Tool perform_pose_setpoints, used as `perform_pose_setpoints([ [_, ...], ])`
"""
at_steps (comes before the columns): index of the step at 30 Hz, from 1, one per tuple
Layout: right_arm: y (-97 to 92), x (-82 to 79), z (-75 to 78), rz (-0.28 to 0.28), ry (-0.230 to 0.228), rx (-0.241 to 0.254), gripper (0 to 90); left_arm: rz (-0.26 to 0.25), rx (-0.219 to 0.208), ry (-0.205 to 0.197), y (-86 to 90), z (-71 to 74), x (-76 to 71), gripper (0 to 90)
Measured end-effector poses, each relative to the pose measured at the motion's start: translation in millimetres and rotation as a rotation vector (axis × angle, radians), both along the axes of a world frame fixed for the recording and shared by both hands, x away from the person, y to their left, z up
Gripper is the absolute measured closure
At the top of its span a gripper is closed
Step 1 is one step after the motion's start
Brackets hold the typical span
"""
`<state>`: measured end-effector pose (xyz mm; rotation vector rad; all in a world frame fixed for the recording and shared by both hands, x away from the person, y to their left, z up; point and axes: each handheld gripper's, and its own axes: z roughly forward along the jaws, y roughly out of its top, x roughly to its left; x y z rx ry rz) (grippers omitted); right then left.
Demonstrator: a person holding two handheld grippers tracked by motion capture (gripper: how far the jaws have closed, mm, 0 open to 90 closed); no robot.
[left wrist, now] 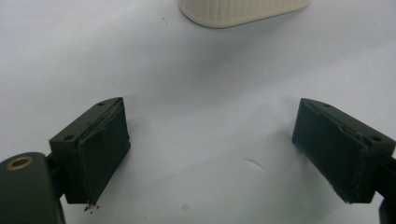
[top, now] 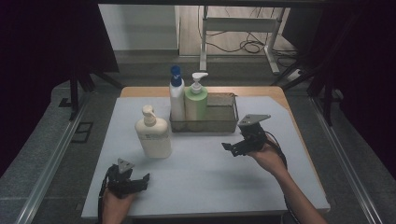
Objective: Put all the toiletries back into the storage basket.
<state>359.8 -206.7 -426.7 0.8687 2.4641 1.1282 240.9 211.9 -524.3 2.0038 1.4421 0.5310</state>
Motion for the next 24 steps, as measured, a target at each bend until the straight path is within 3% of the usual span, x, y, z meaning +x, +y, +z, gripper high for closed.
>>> perform_pose_setpoints([
  [13, -30.4, -21.7, -28.0, -0.051, 0.024, 0.034, 0.0, 0.001, -0.002, 0.0, 0.1, 0.1, 0.2, 10.4],
  [24, -42.7, -38.8, -49.3, -0.066, 0.016, 0.015, 0.0, 0.004, -0.003, 0.004, 0.3, 1.0, 0.6, 10.7],
])
